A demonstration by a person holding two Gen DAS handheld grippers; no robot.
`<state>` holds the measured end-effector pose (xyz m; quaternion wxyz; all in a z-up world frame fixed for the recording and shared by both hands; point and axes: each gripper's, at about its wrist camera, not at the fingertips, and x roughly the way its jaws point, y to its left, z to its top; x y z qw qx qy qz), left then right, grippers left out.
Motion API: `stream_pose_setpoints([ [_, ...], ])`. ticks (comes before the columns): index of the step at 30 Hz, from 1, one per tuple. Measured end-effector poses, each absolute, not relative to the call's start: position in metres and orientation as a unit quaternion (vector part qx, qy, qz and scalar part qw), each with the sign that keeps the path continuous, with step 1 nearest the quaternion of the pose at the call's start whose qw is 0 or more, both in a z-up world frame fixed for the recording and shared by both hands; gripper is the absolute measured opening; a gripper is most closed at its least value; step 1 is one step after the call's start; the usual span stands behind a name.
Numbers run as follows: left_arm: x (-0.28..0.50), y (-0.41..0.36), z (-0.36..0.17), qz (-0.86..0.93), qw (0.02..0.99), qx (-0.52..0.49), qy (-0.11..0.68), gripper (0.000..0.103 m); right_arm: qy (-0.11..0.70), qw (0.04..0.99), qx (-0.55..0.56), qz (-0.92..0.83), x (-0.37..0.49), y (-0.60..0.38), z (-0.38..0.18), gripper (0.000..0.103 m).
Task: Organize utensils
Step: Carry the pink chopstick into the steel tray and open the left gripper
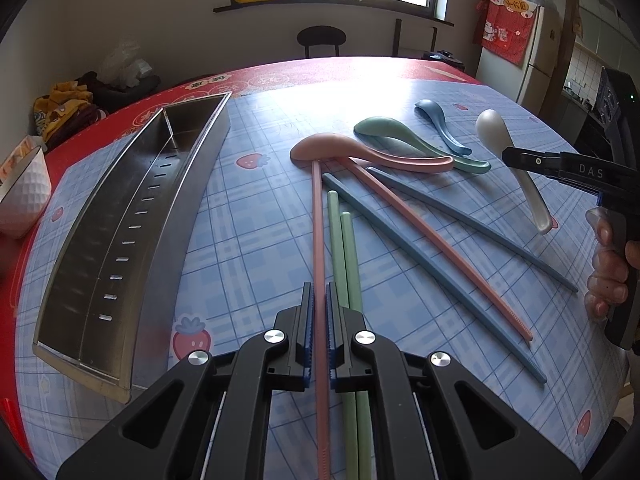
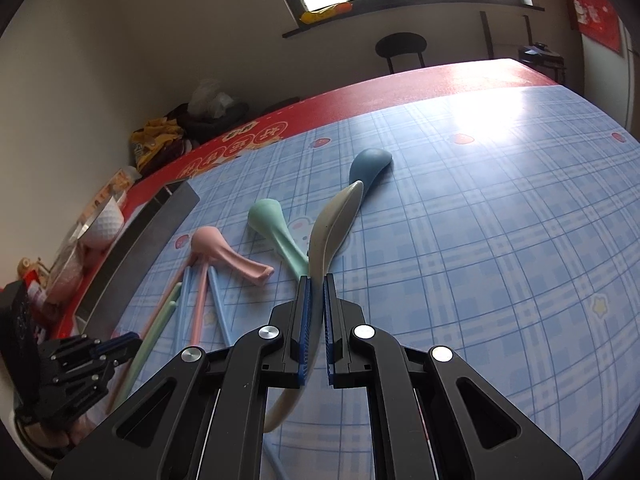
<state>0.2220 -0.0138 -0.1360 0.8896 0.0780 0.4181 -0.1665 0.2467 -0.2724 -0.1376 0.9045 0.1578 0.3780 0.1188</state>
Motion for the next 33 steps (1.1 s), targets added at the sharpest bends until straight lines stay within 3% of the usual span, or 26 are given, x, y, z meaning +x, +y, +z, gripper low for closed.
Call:
stream_pose_setpoints([
  [15, 0.213, 0.028, -0.1, -0.185, 0.894, -0.026, 0.408, 0.005, 0.368, 0.9, 0.184, 0.142, 0.245, -0.282, -0.139, 0.006],
  [33, 0.234, 0.059, -0.056, -0.157, 0.907, -0.037, 0.39, 0.005, 0.366, 0.896, 0.2, 0.153, 0.242, -0.287, -0.138, 0.006],
])
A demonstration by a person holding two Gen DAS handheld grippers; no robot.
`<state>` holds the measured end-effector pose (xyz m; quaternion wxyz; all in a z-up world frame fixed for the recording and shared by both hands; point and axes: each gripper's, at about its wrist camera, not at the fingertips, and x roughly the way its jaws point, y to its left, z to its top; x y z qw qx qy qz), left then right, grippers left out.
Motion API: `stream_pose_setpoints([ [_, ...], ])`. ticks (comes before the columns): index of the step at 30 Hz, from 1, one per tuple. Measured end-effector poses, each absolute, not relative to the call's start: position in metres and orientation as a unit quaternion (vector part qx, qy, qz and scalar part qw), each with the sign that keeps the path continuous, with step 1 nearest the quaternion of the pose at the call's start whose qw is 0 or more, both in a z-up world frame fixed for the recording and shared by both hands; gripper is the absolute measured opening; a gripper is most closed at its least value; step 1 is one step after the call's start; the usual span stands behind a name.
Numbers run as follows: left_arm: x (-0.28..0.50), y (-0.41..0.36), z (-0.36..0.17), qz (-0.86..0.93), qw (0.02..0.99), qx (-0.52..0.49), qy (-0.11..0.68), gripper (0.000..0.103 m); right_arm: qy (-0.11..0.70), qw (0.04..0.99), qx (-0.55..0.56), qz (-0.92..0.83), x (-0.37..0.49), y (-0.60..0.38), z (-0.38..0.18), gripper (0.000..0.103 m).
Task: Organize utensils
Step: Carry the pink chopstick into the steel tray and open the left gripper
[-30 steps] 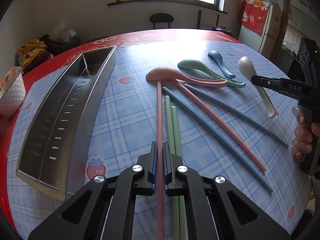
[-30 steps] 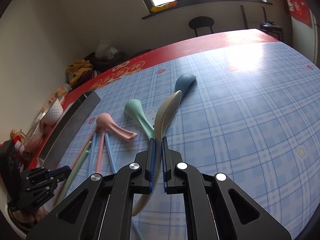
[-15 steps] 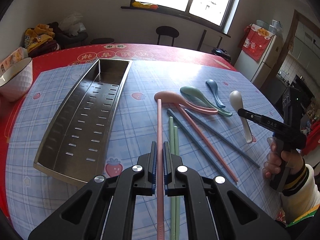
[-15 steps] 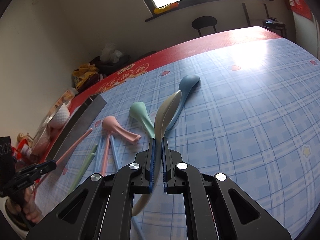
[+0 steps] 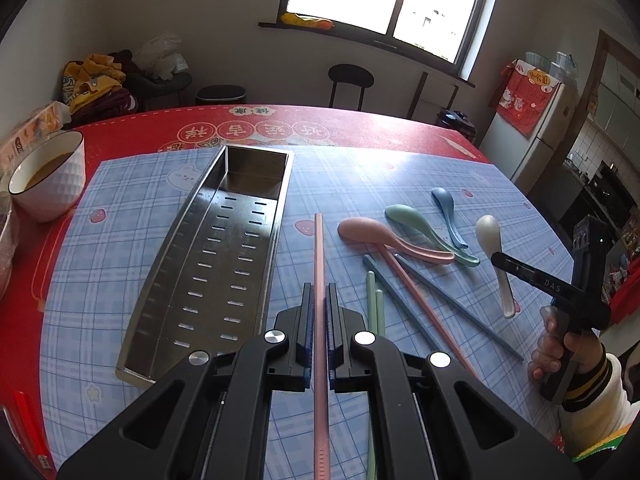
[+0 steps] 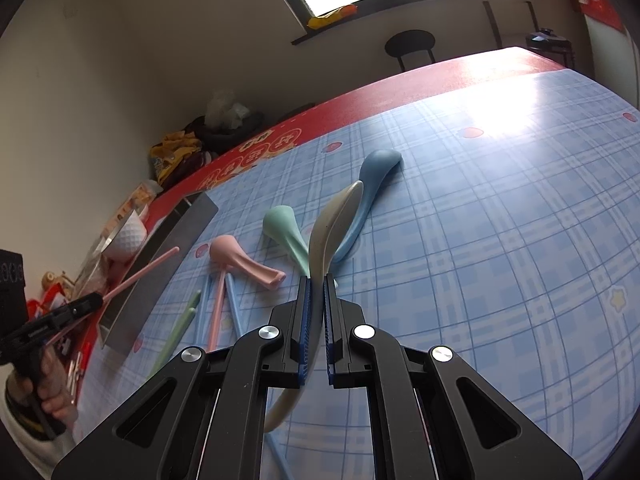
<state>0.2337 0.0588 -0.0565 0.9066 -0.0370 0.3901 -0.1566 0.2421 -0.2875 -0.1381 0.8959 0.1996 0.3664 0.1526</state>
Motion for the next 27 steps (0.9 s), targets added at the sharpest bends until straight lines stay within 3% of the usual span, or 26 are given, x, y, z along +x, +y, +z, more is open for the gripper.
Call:
stream_pose_setpoints([
  [6, 0.27, 0.081, -0.036, -0.122, 0.914, -0.035, 0.386, 0.005, 0.367, 0.896, 0.2, 0.153, 0.242, -0.287, -0.138, 0.006],
  [14, 0.341, 0.084, -0.063, -0.1, 0.887, -0.044, 0.449, 0.005, 0.369, 0.894, 0.205, 0.151, 0.243, -0.288, -0.139, 0.006],
  [25, 0.353, 0.076, -0.099, -0.105, 0.864, -0.021, 0.492, 0.006, 0.372, 0.893, 0.207, 0.15, 0.244, -0.288, -0.14, 0.006],
  [27, 0.35, 0.076, -0.098, -0.11, 0.866, -0.021, 0.488, 0.01, 0.372, 0.892, 0.207, 0.15, 0.244, -0.288, -0.14, 0.006],
])
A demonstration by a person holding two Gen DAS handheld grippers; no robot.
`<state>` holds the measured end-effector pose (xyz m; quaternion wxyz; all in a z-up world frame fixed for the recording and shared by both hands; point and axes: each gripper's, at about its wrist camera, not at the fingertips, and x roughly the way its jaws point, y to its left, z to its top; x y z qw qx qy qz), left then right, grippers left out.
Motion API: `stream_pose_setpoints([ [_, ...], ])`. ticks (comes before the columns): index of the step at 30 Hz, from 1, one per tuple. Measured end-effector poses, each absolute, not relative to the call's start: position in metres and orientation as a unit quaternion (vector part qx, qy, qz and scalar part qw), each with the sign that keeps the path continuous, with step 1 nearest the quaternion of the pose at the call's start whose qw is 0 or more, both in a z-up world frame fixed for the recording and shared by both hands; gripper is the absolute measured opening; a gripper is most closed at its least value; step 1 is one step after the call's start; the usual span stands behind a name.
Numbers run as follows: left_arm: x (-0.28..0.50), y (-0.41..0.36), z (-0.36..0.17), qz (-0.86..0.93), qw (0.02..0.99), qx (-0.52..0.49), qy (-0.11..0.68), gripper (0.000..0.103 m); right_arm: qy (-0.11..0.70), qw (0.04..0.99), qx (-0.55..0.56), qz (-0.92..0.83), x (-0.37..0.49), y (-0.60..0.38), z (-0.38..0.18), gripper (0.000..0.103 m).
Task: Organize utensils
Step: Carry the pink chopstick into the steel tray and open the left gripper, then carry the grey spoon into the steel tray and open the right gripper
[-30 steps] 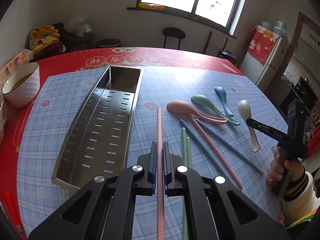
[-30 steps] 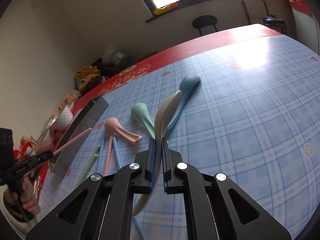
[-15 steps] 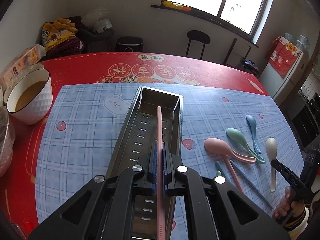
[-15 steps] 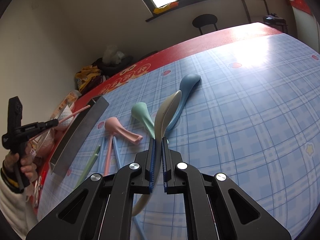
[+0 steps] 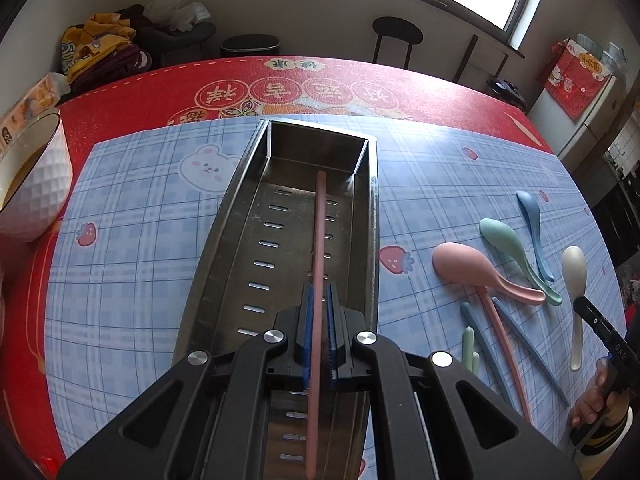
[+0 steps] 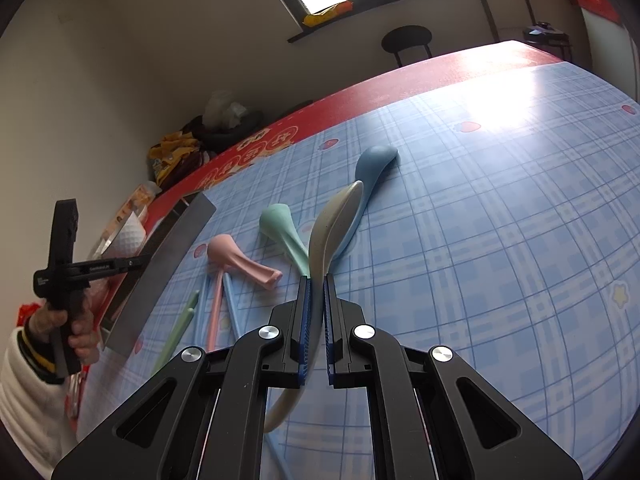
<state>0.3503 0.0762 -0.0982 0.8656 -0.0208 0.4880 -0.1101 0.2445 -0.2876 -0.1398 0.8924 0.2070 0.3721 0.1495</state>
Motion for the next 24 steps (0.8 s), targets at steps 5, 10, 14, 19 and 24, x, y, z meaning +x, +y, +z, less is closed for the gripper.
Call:
stream_pose_setpoints([
  [5, 0.331, 0.071, -0.081, -0.117, 0.888, 0.0, 0.444, 0.041, 0.374, 0.892, 0.206, 0.147, 0.245, -0.288, -0.141, 0.006],
  [10, 0.294, 0.065, -0.066, -0.106, 0.92, 0.033, 0.376, 0.079, 0.376, 0.892, 0.203, 0.144, 0.247, -0.286, -0.142, 0.006],
  [14, 0.264, 0.076, -0.061, -0.101, 0.944, 0.02, 0.314, 0.097, 0.37, 0.895, 0.203, 0.145, 0.246, -0.286, -0.141, 0.006],
  [19, 0.248, 0.086, -0.065, -0.059, 0.955, 0.054, 0.285, 0.097, 0.371, 0.893, 0.215, 0.134, 0.246, -0.291, -0.143, 0.006],
  [24, 0.238, 0.101, -0.064, -0.032, 0.967, 0.057, 0.247, 0.097, 0.382, 0.894, 0.206, 0.107, 0.247, -0.289, -0.143, 0.006],
])
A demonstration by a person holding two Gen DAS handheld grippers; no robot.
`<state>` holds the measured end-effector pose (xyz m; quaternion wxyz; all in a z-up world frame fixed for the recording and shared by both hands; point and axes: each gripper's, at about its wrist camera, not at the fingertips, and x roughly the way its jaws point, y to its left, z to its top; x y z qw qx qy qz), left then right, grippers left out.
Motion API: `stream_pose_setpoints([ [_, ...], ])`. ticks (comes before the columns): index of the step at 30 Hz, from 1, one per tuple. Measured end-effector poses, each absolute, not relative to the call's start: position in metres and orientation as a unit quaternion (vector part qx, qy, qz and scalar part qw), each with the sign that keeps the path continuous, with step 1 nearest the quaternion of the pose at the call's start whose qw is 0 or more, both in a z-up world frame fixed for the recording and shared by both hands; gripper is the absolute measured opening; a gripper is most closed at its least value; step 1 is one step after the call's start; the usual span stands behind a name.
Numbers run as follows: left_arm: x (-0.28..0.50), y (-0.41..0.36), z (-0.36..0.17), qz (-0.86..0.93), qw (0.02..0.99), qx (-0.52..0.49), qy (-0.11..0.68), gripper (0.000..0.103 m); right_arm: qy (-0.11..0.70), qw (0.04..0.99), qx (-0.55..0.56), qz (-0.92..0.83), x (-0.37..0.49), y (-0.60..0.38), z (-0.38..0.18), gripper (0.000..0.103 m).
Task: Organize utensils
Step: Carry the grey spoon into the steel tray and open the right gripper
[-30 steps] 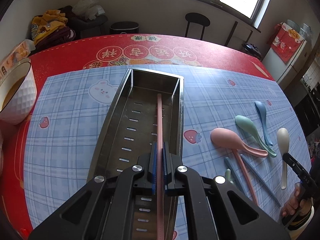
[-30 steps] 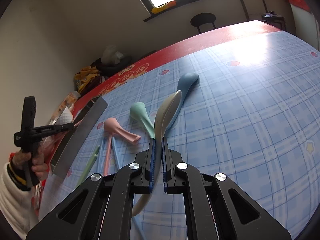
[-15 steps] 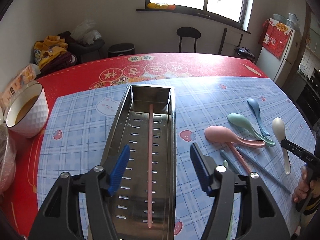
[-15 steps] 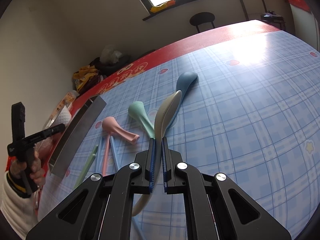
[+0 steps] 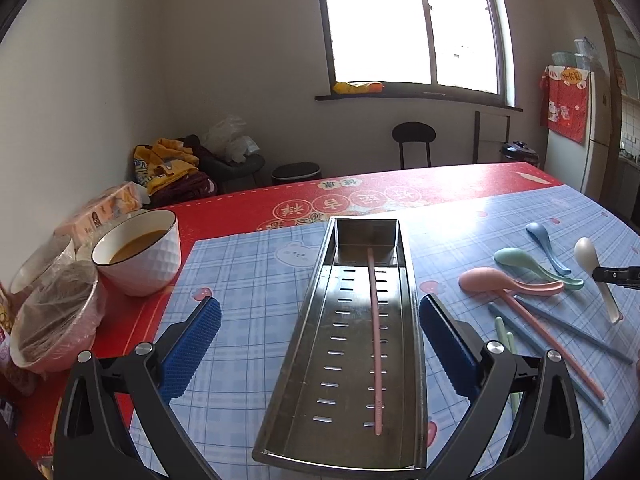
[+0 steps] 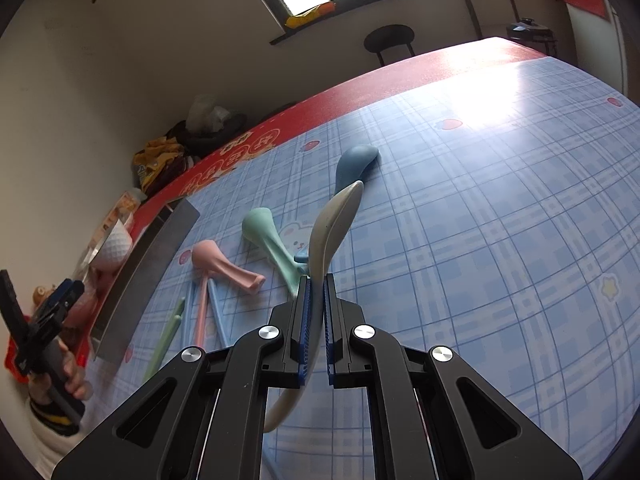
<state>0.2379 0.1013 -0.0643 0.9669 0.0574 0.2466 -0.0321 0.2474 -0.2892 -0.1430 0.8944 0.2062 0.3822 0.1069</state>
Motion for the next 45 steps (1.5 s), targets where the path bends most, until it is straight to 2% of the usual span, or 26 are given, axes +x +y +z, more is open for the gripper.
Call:
stream_pose_setpoints([
  [9, 0.239, 0.126, -0.066, -0.002, 0.969, 0.016, 0.248, 0.097, 0.415, 0.882, 0.186, 0.121, 0.272, -0.247, -0.113, 0.006],
  [18, 0.244, 0.155, -0.07, 0.047, 0.964, -0.031, 0.258, 0.097, 0.448, 0.851, 0.178, 0.206, 0.347, -0.117, -0.091, 0.006],
  [28, 0.247, 0.163, -0.073, 0.058, 0.961, -0.047, 0.265, 0.097, 0.488, 0.833, 0.153, 0.212, 0.396, -0.011, -0.093, 0.006],
  [38, 0.25, 0.166, -0.073, 0.061, 0.96, -0.055, 0.269, 0.097, 0.522, 0.827, 0.121, 0.173, 0.415, 0.013, -0.119, 0.006],
  [45, 0.248, 0.165, -0.072, 0.058, 0.96, -0.055, 0.267, 0.097, 0.512, 0.832, 0.108, 0.184, 0.412, 0.011, -0.113, 0.008],
])
